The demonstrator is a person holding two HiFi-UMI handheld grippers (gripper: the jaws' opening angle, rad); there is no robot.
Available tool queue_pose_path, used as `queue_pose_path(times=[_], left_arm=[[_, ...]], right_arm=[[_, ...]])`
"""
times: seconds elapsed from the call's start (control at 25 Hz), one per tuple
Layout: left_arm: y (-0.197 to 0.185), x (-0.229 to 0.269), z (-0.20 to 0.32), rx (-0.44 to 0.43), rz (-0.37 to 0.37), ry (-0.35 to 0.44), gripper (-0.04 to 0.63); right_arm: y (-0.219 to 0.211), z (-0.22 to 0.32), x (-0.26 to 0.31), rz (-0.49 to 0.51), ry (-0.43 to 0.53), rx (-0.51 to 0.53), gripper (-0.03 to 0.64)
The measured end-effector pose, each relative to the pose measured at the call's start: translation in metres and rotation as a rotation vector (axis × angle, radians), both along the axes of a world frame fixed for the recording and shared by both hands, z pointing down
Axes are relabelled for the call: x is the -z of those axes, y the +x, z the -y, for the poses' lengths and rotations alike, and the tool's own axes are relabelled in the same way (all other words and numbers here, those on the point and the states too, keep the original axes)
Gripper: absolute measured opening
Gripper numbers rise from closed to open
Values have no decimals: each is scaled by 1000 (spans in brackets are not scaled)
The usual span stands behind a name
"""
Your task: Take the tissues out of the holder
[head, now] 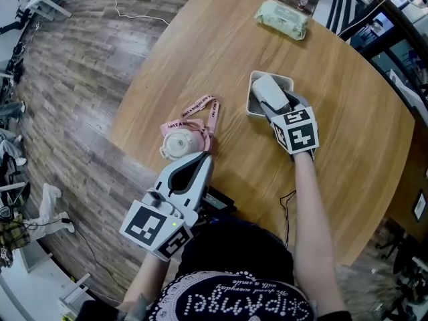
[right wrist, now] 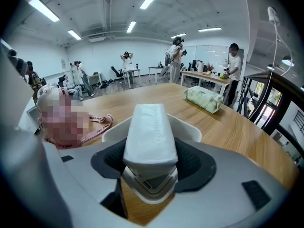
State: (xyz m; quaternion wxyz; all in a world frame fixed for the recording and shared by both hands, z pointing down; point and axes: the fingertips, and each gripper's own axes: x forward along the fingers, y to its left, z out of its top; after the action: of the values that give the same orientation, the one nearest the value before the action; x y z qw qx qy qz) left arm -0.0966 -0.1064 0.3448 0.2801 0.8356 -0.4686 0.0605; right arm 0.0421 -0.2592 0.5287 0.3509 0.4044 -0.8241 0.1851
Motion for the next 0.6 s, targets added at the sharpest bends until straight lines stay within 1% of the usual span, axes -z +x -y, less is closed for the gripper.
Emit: queue_pose_path(times=[0.28, 0.6], left_arm=[[-4, 4, 2, 24, 11, 19, 5], [-7, 2, 0, 32, 15, 13, 5]], right_arm=[[0, 0, -1, -2, 4, 3, 281], [0, 0, -1, -4, 10, -3, 279]])
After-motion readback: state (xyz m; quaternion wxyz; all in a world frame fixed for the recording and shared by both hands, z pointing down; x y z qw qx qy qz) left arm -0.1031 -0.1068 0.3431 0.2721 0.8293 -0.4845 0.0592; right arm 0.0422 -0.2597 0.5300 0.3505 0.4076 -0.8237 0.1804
